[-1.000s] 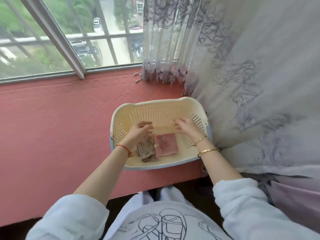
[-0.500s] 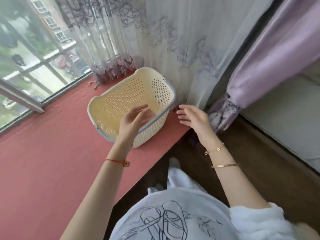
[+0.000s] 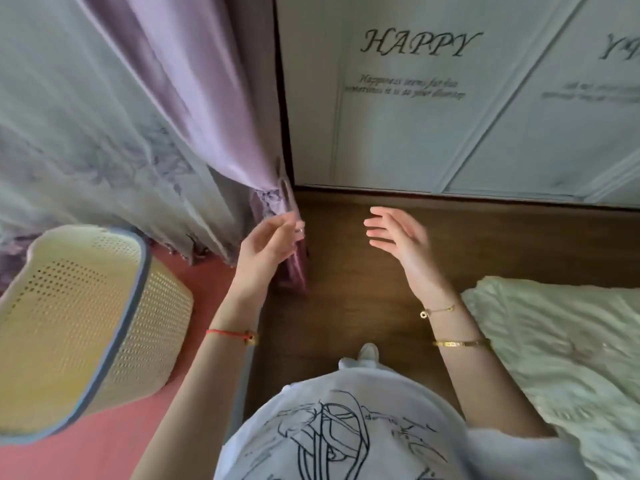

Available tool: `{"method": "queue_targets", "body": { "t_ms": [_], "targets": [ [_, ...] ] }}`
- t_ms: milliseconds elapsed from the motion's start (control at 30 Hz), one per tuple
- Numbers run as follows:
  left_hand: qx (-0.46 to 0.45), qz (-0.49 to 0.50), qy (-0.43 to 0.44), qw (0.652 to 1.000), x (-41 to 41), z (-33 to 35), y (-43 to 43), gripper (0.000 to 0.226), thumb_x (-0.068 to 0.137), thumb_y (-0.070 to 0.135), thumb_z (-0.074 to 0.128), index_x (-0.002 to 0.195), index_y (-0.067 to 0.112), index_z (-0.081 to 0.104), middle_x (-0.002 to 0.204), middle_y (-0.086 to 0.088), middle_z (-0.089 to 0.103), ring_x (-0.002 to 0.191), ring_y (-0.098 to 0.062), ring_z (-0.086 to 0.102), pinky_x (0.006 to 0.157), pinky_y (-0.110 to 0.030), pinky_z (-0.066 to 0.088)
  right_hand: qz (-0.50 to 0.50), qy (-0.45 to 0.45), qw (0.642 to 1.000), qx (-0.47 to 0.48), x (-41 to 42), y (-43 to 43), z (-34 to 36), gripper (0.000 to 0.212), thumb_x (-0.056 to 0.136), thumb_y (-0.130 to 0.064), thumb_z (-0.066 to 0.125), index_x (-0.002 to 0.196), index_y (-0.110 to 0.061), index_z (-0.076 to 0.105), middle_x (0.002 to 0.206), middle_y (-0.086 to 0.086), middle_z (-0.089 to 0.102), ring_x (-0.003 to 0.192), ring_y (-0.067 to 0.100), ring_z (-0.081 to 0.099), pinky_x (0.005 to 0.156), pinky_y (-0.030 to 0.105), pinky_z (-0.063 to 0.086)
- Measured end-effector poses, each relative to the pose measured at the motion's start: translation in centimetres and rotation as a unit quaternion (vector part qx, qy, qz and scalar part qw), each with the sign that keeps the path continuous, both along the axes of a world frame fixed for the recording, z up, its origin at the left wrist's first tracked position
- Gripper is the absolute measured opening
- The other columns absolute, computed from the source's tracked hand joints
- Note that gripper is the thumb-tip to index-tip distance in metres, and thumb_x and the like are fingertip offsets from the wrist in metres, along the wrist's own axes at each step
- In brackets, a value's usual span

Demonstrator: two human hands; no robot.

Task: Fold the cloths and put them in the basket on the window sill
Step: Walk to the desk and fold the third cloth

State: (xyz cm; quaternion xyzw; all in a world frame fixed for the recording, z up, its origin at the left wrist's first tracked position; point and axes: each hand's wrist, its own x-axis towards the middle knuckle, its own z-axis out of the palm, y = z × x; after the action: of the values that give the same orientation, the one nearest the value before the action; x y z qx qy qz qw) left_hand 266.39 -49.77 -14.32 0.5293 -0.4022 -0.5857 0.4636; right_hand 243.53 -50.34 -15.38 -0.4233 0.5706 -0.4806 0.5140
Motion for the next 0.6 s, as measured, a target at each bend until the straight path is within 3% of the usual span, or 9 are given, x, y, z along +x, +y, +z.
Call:
{"method": "queue_targets", "body": {
  "t_ms": [233,400,600],
  "targets": [
    [-0.017,-0.089,0.007,0.996,-14.9,0.7,-8.1,0.031,0.102,0.024,0.051,0.127,0.009,0.062,0.122,-0.011,0.07,0.116,-0.024,0.066,0.107,-0.041,0.048,-0.125,0.02,0.992,-0.018,-15.3,-1.4,1.5,0.034,0.102,-0.025,0.047,0.125,-0.003,0.062,0.115,0.017,0.07,0.105,0.027,0.069,0.093,0.039,0.057],
    [-0.023,-0.158,-0.008,0.987,-24.1,1.6,-13.1,0.033,0.1,0.029,0.055,0.125,0.01,0.063,0.122,-0.01,0.07,0.115,-0.022,0.067,0.107,-0.043,0.048,-0.201,0.017,0.979,-0.011,-23.9,-3.9,1.9,0.032,0.102,-0.033,0.047,0.12,-0.013,0.066,0.112,0.008,0.072,0.103,0.022,0.07,0.094,0.04,0.056],
    [-0.049,-0.243,-0.044,0.968,-34.4,1.0,-21.1,0.032,0.1,0.035,0.053,0.123,0.017,0.065,0.12,-0.001,0.071,0.111,-0.013,0.068,0.103,-0.036,0.051,-0.281,-0.013,0.96,-0.002,-32.2,-8.4,0.4,0.035,0.103,-0.029,0.046,0.123,-0.006,0.063,0.114,0.015,0.07,0.105,0.027,0.069,0.092,0.036,0.057]
  ]
}}
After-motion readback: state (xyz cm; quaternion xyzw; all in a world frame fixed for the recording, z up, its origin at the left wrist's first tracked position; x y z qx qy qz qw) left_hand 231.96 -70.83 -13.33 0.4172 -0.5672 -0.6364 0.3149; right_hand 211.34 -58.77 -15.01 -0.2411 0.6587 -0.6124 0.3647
